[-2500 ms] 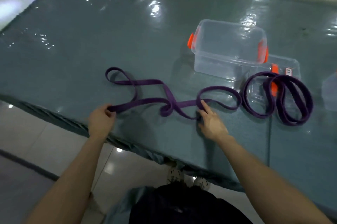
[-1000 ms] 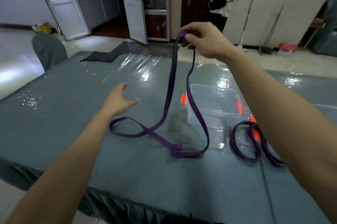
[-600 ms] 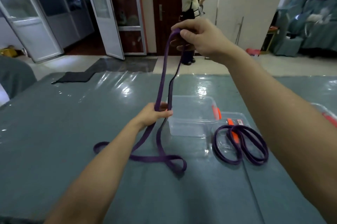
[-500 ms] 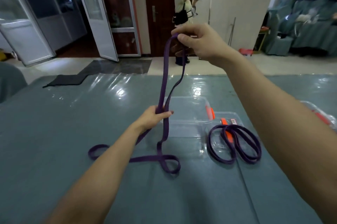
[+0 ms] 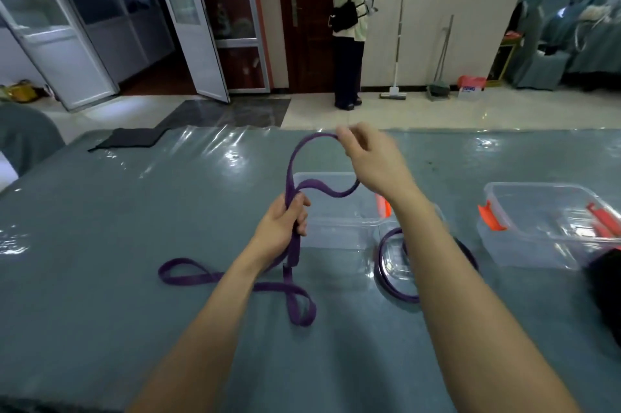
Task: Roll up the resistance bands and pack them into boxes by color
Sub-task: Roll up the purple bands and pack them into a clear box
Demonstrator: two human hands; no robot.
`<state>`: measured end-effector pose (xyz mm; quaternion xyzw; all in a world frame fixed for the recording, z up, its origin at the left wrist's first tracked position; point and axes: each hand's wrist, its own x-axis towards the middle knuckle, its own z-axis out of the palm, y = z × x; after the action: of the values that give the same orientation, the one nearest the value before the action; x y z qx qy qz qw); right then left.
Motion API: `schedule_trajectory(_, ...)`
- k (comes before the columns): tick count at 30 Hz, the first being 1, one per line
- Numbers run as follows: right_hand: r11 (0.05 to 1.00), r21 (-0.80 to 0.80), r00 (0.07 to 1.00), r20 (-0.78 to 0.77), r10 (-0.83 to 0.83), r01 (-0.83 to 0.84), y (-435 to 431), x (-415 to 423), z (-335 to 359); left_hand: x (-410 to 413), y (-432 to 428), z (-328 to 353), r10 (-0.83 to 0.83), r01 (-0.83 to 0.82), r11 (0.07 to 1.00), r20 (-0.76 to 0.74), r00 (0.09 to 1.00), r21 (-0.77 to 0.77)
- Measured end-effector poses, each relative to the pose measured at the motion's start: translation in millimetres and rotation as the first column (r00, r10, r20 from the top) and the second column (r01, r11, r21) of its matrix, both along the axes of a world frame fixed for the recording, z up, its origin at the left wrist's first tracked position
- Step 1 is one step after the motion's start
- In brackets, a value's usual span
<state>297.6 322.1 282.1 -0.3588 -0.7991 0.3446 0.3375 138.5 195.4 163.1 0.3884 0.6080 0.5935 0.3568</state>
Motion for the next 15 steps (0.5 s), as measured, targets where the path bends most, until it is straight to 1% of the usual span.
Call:
schedule_trajectory(1,0.994,-0.102,0.998,-0.048,-0.049,0.044,-7,10,-24,4,-2,-6,0.036,-0.036,0.999,-0.005,0.999,0.000)
schedule_trajectory(2,0.970,-0.241,0.992,-0.106,-0.066,0.038,-15,20,-46,8,-5,-12,0.061,-0.061,0.998,-0.013,0.998,-0.005)
schedule_trajectory(3,0.922,-0.387,0.984,-0.170,-0.059,-0.012,-23,26,-65,11,-8,-19,0.074,-0.074,0.997,-0.015,0.997,-0.015)
schedule_trajectory(4,0.863,-0.499,0.971,-0.235,-0.051,-0.075,-28,30,-80,15,-11,-24,0.081,-0.081,0.996,-0.010,0.997,-0.033)
schedule_trajectory(5,0.820,-0.561,0.957,-0.283,-0.058,-0.117,-31,33,-91,19,-12,-28,0.096,-0.096,0.994,0.001,0.995,-0.057)
schedule_trajectory(8,0.788,-0.597,0.940,-0.332,-0.074,-0.149,-29,39,-98,30,-12,-38,0.197,-0.190,0.973,0.039,0.980,-0.128)
schedule_trajectory(10,0.781,-0.583,0.936,-0.351,0.007,-0.225,-28,45,-95,34,-14,-41,0.201,-0.187,0.971,0.087,0.976,-0.149)
schedule_trajectory(11,0.790,-0.560,0.939,-0.338,0.059,-0.251,-28,49,-93,35,-16,-41,0.161,-0.142,0.979,0.124,0.979,-0.146)
schedule_trajectory(12,0.806,-0.531,0.943,-0.318,0.096,-0.262,-28,52,-92,34,-19,-40,0.104,-0.086,0.987,0.131,0.986,-0.133)
schedule_trajectory(15,0.854,-0.441,0.937,-0.322,0.138,-0.277,-27,56,-81,30,-24,-34,-0.055,0.057,0.997,0.028,0.998,-0.054)
